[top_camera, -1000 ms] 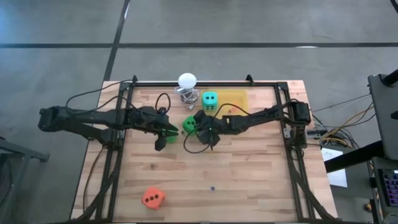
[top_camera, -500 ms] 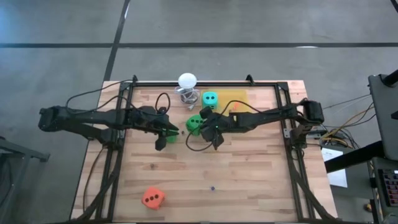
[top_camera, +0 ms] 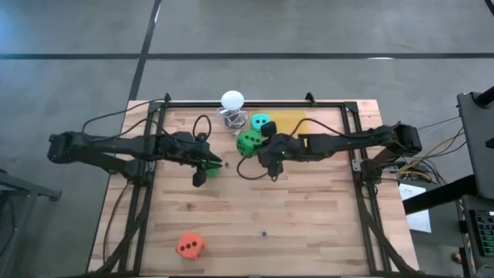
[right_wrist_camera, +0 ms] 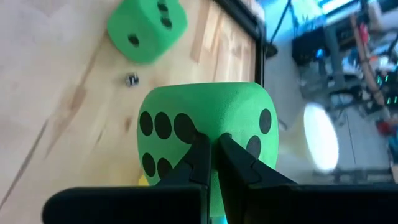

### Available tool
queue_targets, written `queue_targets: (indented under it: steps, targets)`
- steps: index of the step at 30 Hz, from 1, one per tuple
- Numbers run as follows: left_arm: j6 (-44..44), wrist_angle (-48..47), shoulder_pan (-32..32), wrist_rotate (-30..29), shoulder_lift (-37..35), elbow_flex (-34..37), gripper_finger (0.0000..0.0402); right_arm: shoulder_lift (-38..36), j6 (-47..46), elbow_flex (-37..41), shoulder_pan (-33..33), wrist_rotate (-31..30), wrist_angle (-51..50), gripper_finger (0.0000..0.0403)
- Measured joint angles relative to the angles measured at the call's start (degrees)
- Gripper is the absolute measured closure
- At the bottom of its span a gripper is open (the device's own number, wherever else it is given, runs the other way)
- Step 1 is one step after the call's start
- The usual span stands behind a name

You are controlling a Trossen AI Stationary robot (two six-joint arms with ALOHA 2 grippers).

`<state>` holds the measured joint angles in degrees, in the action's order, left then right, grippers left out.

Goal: Pick & Place Dice
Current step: Put the right large green dice into the yellow bin

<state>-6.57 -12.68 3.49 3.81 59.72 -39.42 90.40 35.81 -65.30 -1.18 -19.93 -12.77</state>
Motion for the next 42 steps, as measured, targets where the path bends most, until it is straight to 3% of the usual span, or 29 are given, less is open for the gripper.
queue_targets:
  steps: [15, 25, 33, 42]
  targets:
    - [0.8, -0.7, 0.0, 0.0, 0.0, 0.0, 0.0304, -1.9, -7.9, 0.0, -3.9, -6.1, -13.8, 0.0396]
    - [0.8, -0.7, 0.0, 0.0, 0.0, 0.0, 0.0304, -8.7, -11.8, 2.0, -8.1, -6.3, -18.3, 0.0396]
    - [0.9, -0.6, 0.0, 0.0, 0.0, 0.0, 0.0304, -12.8, -12.0, 8.2, -13.8, -6.2, -17.9, 0.0396]
    - [0.8, -0.5, 0.0, 0.0, 0.0, 0.0, 0.0304, -8.7, -9.0, 11.3, -20.2, -3.3, -10.4, 0.0395]
